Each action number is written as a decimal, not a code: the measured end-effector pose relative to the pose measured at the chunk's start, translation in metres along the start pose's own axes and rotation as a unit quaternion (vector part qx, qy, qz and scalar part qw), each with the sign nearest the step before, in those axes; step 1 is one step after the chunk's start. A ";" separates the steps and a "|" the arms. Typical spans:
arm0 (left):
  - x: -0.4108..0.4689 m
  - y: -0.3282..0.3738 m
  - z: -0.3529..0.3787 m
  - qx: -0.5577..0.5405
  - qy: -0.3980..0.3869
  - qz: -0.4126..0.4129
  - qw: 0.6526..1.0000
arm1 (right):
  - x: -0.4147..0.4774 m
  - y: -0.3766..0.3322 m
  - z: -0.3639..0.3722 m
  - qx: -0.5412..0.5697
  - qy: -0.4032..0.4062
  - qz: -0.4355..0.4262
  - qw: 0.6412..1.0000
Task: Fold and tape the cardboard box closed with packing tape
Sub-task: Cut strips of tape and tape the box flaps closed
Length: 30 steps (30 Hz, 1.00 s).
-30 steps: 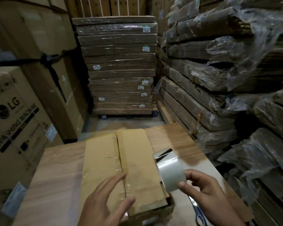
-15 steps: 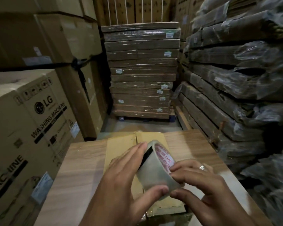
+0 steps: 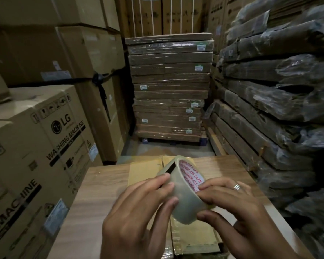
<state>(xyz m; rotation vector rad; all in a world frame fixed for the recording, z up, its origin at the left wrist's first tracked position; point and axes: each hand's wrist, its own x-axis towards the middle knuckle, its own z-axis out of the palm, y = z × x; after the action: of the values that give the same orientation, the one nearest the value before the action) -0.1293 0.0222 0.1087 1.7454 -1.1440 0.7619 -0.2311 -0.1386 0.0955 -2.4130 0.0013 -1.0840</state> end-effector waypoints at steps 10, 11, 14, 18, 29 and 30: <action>0.017 -0.001 -0.001 -0.092 -0.042 -0.147 0.984 | -0.005 -0.010 0.007 0.105 0.008 0.094 0.990; 0.018 0.000 -0.002 -0.093 -0.049 -0.160 0.981 | -0.006 -0.011 0.007 0.116 0.002 0.110 0.987; 0.019 0.000 -0.002 -0.119 -0.065 -0.208 0.969 | -0.009 -0.015 0.007 0.150 -0.013 0.163 0.975; 0.023 -0.001 -0.004 -0.138 -0.094 -0.228 0.959 | -0.009 -0.019 0.004 0.220 -0.038 0.231 0.947; 0.038 -0.009 -0.017 -0.182 -0.200 -0.273 0.923 | -0.009 -0.015 0.003 0.301 -0.040 0.315 0.899; 0.038 -0.010 -0.018 -0.191 -0.208 -0.281 0.917 | -0.009 -0.015 0.003 0.306 -0.036 0.319 0.896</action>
<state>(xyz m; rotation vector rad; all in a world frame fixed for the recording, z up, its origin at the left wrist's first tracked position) -0.1059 0.0256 0.1449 1.8003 -0.8983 -0.1837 -0.2381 -0.1219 0.0936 -1.6839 0.3502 -0.5651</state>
